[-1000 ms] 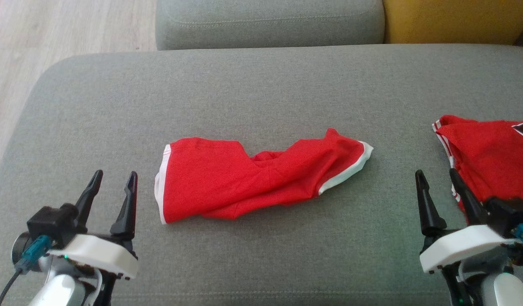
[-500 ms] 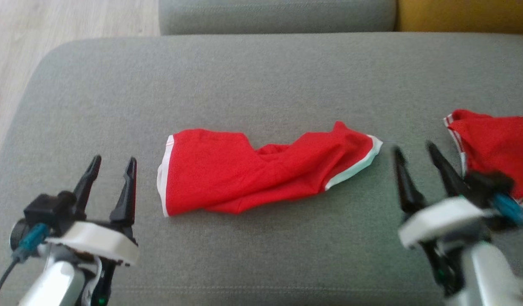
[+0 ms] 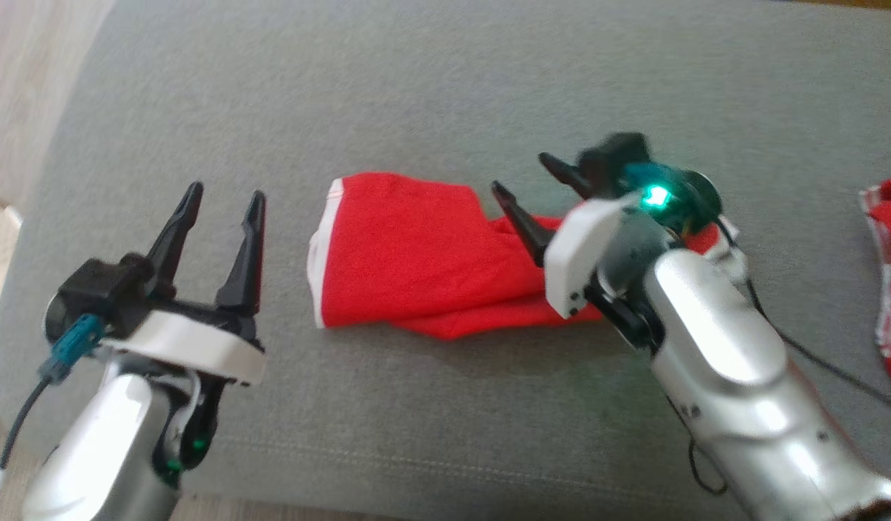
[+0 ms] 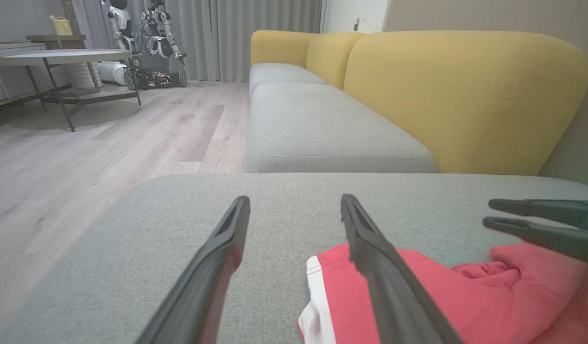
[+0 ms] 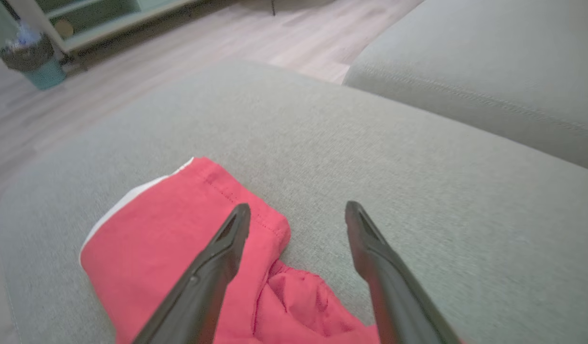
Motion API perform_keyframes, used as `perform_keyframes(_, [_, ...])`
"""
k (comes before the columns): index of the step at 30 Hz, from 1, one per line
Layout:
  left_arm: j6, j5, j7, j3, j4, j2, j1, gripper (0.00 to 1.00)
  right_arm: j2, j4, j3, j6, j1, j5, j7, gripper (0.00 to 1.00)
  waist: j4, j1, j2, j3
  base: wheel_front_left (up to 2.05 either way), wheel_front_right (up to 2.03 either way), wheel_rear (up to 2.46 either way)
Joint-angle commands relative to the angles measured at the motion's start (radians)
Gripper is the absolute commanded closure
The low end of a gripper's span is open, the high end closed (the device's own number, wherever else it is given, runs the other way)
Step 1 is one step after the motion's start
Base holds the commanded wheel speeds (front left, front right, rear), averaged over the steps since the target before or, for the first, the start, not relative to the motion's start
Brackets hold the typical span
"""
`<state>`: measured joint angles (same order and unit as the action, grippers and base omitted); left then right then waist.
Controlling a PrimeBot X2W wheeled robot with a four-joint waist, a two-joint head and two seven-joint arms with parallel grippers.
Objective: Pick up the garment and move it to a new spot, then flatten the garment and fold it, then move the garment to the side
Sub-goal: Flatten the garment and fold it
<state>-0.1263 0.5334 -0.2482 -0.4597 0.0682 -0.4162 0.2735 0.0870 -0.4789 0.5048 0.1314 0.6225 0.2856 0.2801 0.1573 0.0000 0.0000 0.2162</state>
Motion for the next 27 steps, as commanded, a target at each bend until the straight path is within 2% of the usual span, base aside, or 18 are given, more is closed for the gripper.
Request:
perform_keyframes(1, [0.006, -0.013, -0.011, 0.038, -0.018, -0.015, 0.057, 0.00, -0.012, -0.020, 0.040, -0.001, 0.055, 0.015, 0.016, 0.00, 0.036, 0.0000, 0.0000, 0.033, 0.00, 0.00, 0.00])
perform_keyframes(8, [0.038, -0.034, -0.013, 0.043, 0.018, 0.031, 0.094, 0.00, -0.026, -0.269, 0.176, -0.001, 0.193, 0.085, 0.071, 0.00, 0.063, 0.0000, 0.0000, 0.061, 0.00, 0.00, 0.00])
perform_keyframes(14, [0.057, -0.055, -0.013, 0.060, 0.031, 0.052, 0.098, 0.00, -0.034, -0.362, 0.261, -0.001, 0.243, 0.153, 0.073, 0.00, 0.060, 0.0000, 0.0000, 0.067, 0.00, 0.00, 0.00])
perform_keyframes(16, [0.065, -0.062, -0.013, 0.066, 0.036, 0.059, 0.098, 0.00, -0.036, -0.373, 0.301, -0.001, 0.252, 0.196, 0.066, 0.94, 0.059, 0.0000, 0.0000, 0.067, 0.00, 0.00, 0.00])
perform_keyframes(17, [0.069, -0.066, -0.013, 0.069, 0.038, 0.063, 0.098, 0.00, -0.036, -0.369, 0.319, -0.001, 0.254, 0.222, 0.059, 1.00, 0.058, 0.0000, 0.0000, 0.067, 0.00, 0.00, 0.00])
perform_keyframes(20, [0.077, -0.077, -0.013, 0.080, 0.044, 0.072, 0.097, 0.00, -0.036, -0.352, 0.348, -0.001, 0.270, 0.279, -0.008, 1.00, 0.052, 0.0000, 0.0000, 0.065, 0.00, 0.00, 0.00])
perform_keyframes(27, [0.080, -0.101, -0.013, 0.115, 0.052, 0.075, 0.069, 0.00, -0.037, -0.313, 0.314, -0.001, 0.276, 0.331, -0.216, 1.00, 0.016, 0.0000, 0.0000, 0.037, 0.00, 0.00, 0.00])
